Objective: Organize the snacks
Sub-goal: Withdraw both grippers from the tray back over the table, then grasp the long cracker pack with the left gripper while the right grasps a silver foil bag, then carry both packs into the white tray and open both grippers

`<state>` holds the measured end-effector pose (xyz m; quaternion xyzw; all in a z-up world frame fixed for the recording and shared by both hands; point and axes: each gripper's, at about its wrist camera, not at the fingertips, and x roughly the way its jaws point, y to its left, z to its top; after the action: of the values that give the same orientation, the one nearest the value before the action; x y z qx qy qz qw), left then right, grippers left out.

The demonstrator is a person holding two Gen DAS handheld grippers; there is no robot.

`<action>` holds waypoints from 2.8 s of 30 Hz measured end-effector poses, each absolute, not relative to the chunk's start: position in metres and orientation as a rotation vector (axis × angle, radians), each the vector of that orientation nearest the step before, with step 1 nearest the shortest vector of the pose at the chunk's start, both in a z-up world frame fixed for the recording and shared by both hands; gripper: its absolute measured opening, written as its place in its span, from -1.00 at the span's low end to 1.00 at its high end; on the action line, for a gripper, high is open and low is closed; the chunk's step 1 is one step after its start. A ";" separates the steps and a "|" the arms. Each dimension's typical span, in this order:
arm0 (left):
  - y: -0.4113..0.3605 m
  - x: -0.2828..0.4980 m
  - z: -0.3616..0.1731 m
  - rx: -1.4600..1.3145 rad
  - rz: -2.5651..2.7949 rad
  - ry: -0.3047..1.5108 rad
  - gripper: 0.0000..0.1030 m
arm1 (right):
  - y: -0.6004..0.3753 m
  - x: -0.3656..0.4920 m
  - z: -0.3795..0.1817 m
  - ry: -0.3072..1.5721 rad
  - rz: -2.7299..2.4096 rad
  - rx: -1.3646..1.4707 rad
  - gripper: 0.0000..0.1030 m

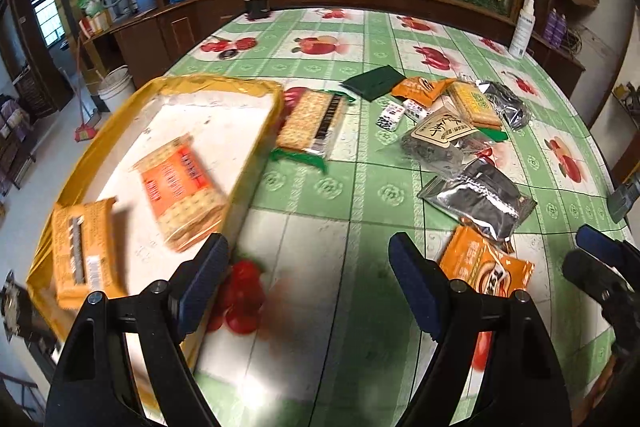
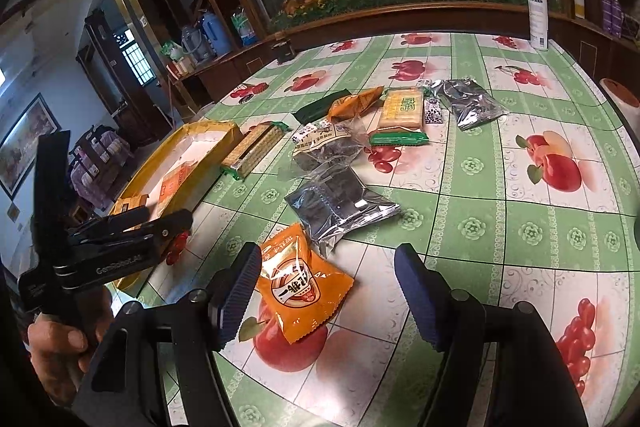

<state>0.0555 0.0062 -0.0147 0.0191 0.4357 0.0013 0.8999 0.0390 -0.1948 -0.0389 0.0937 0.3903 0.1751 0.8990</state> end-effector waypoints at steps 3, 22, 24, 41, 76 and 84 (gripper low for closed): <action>0.000 0.074 -0.022 0.040 -0.018 0.943 0.61 | -0.197 0.041 -0.038 0.810 0.360 0.192 0.37; 0.022 0.135 -0.042 0.007 -0.061 1.014 0.60 | -0.160 0.111 -0.053 0.891 0.424 0.019 0.42; 0.023 0.143 -0.042 0.021 -0.064 1.013 0.60 | -0.159 0.118 -0.056 0.900 0.426 0.009 0.42; 0.003 0.202 -0.054 0.111 -0.097 1.028 0.46 | -0.145 0.148 -0.079 0.970 0.464 -0.035 0.49; 0.036 0.032 0.035 0.003 -0.026 0.757 -0.14 | -0.144 0.040 0.013 0.689 0.426 0.022 0.15; 0.065 0.014 0.040 -0.025 0.043 0.724 -0.13 | -0.122 0.029 0.025 0.662 0.462 0.003 0.15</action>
<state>0.0137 0.0648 0.0402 -0.0124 0.3541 0.0211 0.9349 0.0293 -0.1219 0.0250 0.0015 0.3220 0.2249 0.9196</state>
